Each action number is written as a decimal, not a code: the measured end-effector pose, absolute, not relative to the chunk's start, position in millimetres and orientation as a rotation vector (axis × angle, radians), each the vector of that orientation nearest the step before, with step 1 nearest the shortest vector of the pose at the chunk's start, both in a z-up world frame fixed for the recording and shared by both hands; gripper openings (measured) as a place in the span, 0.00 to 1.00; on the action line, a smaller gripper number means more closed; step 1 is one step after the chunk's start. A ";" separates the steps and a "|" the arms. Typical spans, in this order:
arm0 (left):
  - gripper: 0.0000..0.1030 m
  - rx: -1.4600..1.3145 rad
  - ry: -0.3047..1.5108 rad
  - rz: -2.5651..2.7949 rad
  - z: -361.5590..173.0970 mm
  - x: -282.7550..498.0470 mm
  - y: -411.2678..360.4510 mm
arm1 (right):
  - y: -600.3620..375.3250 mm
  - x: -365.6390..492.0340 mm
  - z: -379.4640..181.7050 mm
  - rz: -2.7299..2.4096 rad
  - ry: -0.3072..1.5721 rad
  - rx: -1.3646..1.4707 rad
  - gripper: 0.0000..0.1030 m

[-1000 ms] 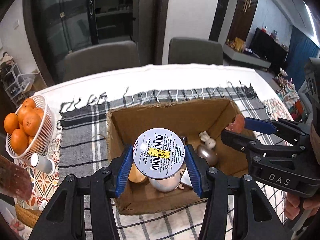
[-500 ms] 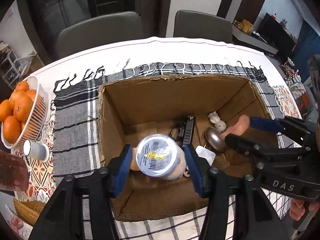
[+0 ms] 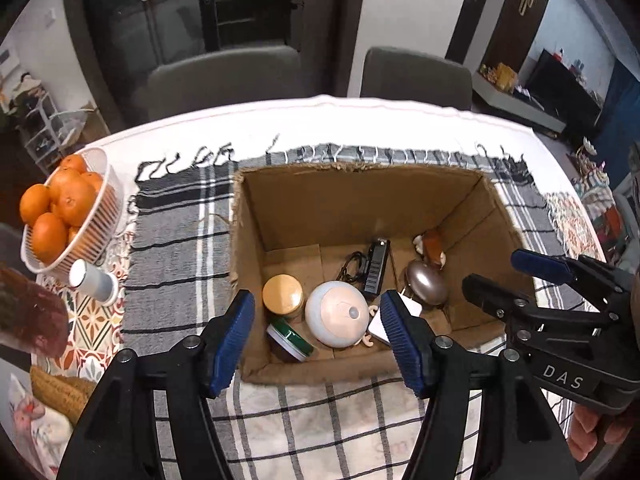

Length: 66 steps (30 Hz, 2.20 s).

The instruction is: Organize rigid objects

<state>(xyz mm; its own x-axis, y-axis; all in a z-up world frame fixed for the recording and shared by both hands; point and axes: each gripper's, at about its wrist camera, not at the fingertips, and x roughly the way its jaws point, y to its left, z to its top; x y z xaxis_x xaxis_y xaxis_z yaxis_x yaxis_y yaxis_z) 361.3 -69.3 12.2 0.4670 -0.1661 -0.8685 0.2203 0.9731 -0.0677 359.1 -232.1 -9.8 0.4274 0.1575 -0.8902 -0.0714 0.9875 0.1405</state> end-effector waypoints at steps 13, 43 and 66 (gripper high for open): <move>0.87 0.012 0.818 -0.174 65.8 268.7 -47.4 | -233.9 267.6 51.5 0.039 0.865 0.123 0.77; 1.00 0.067 0.450 -0.060 63.8 72.5 -30.5 | -222.9 53.6 60.1 -0.131 0.513 0.071 0.85; 1.00 0.067 0.427 -0.077 61.3 43.1 -32.9 | -224.8 16.1 61.4 -0.132 0.467 0.077 0.85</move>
